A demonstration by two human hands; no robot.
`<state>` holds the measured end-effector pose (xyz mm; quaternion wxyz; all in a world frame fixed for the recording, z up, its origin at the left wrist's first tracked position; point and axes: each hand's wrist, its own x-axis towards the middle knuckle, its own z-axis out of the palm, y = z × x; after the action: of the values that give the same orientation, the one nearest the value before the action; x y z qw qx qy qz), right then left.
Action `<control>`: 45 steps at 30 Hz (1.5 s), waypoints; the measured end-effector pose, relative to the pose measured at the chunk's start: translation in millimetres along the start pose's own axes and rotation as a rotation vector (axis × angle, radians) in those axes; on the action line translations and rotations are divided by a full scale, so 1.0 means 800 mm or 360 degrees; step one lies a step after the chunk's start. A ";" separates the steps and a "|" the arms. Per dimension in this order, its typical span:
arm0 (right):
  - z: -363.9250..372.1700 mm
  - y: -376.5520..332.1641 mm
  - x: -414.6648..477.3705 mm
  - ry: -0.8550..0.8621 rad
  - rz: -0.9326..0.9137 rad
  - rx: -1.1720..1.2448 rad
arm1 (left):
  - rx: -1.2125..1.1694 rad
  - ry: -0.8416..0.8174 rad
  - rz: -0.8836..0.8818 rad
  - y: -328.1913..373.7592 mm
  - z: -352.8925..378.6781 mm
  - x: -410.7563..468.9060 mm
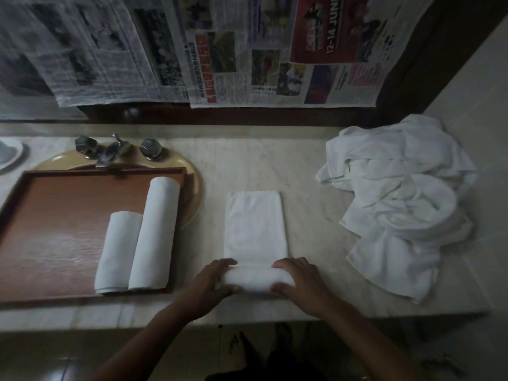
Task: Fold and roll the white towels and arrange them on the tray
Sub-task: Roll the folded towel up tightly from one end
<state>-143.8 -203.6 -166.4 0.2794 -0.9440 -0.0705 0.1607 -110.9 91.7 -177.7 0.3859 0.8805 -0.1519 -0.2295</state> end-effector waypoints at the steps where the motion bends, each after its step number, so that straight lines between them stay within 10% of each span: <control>1: -0.001 0.001 0.002 -0.0005 0.0034 0.0027 | -0.0056 0.0017 -0.0029 0.004 0.000 0.000; 12: 0.051 -0.047 -0.023 0.0680 -0.0252 -0.0470 | -0.0189 0.0233 -0.0238 0.032 0.007 0.007; 20: 0.058 -0.036 -0.009 0.0289 -0.0326 -0.0700 | 0.0627 0.0673 0.0074 0.057 0.031 -0.001; 25: 0.036 -0.038 0.020 0.0155 -0.0239 -0.0733 | 0.1103 0.0241 0.0251 0.047 0.042 0.022; 45: -0.016 -0.041 -0.003 -0.0378 0.0071 -0.0076 | 0.0486 -0.0094 0.0277 0.005 -0.001 -0.019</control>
<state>-143.1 -183.1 -137.4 0.2430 -0.9260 -0.0859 0.2759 -123.4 96.1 -169.7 0.2614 0.9054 -0.2719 -0.1951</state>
